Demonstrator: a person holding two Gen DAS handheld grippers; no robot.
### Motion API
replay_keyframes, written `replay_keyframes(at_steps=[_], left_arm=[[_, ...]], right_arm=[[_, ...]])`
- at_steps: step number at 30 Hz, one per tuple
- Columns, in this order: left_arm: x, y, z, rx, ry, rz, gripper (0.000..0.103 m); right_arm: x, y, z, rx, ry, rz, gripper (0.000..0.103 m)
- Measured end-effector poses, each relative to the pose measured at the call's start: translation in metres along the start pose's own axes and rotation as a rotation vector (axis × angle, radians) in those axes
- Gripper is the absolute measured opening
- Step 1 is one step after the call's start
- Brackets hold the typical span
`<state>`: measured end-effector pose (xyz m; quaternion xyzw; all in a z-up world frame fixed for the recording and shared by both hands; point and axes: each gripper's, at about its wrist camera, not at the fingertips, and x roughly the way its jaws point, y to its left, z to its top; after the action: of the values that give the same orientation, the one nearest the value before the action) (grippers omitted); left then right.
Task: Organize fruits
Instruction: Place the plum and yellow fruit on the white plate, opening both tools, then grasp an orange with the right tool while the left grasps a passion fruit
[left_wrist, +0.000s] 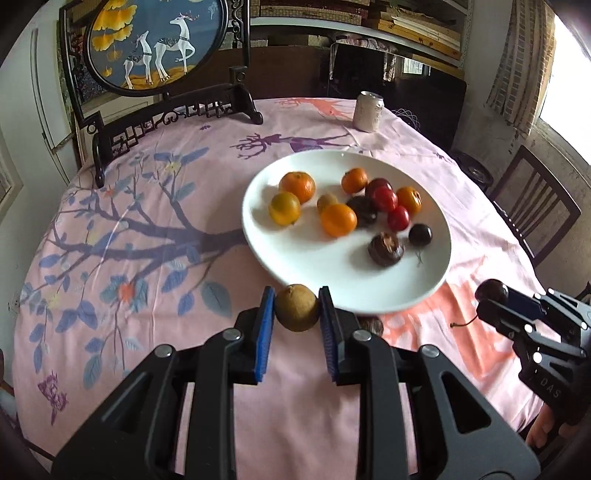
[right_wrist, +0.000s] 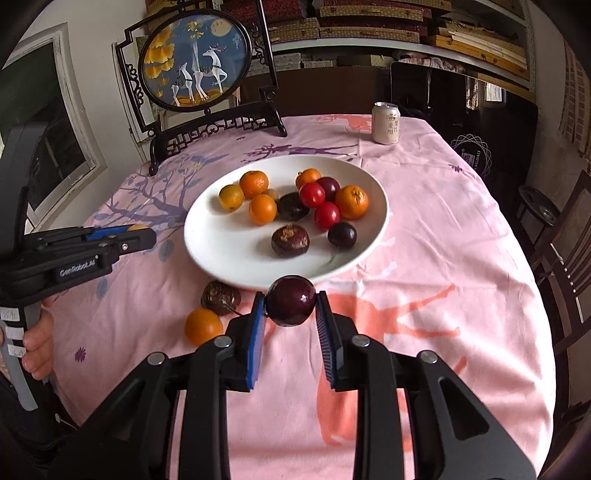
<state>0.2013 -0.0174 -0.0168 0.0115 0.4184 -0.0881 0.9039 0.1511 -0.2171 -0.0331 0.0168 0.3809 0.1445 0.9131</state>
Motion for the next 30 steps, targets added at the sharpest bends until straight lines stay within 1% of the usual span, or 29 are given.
replay_keyframes(at_steps=[2, 4, 5, 7, 10, 12, 14, 15, 16, 17, 21, 23, 25, 27, 30], left_arm=[[0.019, 0.001, 0.027, -0.017, 0.023, -0.013, 0.024], [0.039, -0.005, 0.052, -0.013, 0.037, 0.006, 0.024], [0.049, -0.007, 0.062, -0.016, 0.040, 0.014, 0.024], [0.071, -0.013, 0.079, -0.019, 0.064, 0.015, 0.024], [0.099, -0.018, 0.094, -0.025, 0.103, 0.025, 0.024], [0.111, -0.020, 0.098, -0.031, 0.121, 0.024, 0.024], [0.119, -0.022, 0.101, -0.029, 0.120, 0.026, 0.026], [0.121, -0.021, 0.102, -0.032, 0.116, 0.027, 0.038], [0.122, -0.020, 0.103, -0.042, 0.112, 0.027, 0.061], [0.120, -0.019, 0.103, -0.051, 0.096, 0.030, 0.066], [0.099, -0.012, 0.098, -0.049, 0.066, 0.038, 0.066], [0.077, -0.008, 0.088, -0.051, 0.034, 0.034, 0.069], [0.052, -0.004, 0.070, -0.040, -0.011, 0.048, 0.078], [0.029, 0.000, 0.047, -0.037, -0.045, 0.057, 0.080], [0.003, 0.010, 0.006, -0.068, -0.068, 0.045, 0.081]], right_arm=[[0.011, -0.003, 0.021, 0.000, -0.024, 0.005, 0.028], [0.027, -0.005, 0.040, -0.023, -0.037, -0.034, 0.028], [0.039, -0.006, 0.049, -0.032, -0.022, -0.043, 0.027], [0.065, -0.012, 0.059, -0.020, 0.028, -0.022, 0.027], [0.094, -0.015, 0.064, -0.019, 0.075, -0.017, 0.027], [0.102, -0.016, 0.064, -0.026, 0.076, -0.023, 0.027], [0.106, -0.015, 0.065, -0.040, 0.071, -0.031, 0.028], [0.108, -0.015, 0.065, -0.048, 0.075, -0.039, 0.032], [0.110, -0.015, 0.065, -0.055, 0.082, -0.043, 0.045], [0.109, -0.015, 0.065, -0.054, 0.078, -0.047, 0.051], [0.090, -0.014, 0.063, -0.051, 0.049, -0.052, 0.052], [0.069, -0.012, 0.058, -0.041, 0.030, -0.045, 0.056], [0.046, -0.009, 0.047, -0.035, 0.004, -0.045, 0.058], [0.027, -0.004, 0.030, -0.030, -0.008, -0.055, 0.058], [0.009, 0.002, 0.005, -0.008, -0.006, -0.050, 0.058]])
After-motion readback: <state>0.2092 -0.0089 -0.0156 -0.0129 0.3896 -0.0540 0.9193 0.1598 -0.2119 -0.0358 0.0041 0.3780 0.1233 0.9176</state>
